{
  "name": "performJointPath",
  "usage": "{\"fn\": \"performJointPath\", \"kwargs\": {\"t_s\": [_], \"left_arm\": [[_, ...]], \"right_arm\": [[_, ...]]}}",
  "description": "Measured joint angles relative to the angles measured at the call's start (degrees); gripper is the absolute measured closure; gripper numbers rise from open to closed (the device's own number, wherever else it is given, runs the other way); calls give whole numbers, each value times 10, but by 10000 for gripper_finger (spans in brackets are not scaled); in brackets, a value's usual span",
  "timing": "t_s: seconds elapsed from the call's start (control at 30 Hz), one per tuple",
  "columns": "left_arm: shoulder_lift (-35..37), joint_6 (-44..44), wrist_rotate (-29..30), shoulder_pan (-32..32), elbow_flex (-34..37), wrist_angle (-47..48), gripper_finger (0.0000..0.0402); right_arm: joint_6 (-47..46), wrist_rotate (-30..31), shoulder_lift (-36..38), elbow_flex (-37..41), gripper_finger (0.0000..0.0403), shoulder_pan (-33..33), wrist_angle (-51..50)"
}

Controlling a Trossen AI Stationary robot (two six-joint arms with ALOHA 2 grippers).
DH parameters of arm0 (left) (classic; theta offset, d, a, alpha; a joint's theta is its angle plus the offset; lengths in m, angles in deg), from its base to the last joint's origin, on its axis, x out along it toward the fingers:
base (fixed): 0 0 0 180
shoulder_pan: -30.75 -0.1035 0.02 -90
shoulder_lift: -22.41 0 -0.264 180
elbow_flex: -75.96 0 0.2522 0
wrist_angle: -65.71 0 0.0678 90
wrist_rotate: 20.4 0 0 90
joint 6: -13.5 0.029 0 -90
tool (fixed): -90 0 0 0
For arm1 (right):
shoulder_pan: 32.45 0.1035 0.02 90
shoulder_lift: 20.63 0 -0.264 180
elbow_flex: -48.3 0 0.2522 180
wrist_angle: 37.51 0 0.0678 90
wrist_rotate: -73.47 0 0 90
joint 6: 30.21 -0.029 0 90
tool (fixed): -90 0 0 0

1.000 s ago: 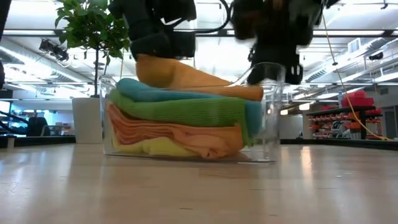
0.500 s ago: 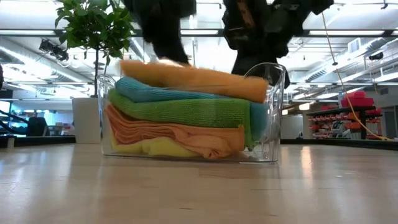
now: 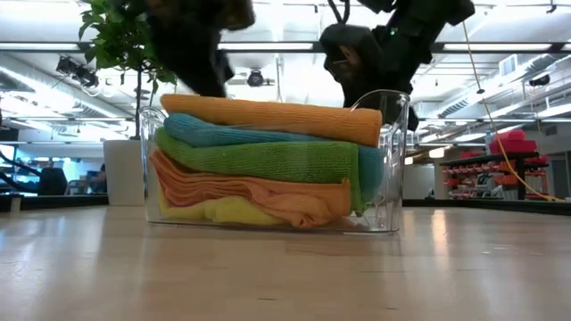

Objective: Fold microfiber towels
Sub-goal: Put the stacked microfiber cloths into the transparent bin

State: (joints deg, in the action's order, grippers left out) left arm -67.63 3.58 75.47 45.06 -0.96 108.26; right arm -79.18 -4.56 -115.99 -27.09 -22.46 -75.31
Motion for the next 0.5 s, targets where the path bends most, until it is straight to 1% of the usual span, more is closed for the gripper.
{"fn": "performJointPath", "kwargs": {"t_s": [0.13,0.3,0.43,0.5], "left_arm": [[-1,-21,2,8,41,-29,396],[-1,-64,4,7,103,-125,381],[0,-85,11,4,120,-177,389],[0,-89,10,0,121,-202,395]], "right_arm": [[51,-9,-18,-1,401,-2,2],[66,-6,-22,-4,402,-10,-42],[81,1,-10,-9,402,-17,-77],[98,-2,-8,-25,402,-20,-94]]}}
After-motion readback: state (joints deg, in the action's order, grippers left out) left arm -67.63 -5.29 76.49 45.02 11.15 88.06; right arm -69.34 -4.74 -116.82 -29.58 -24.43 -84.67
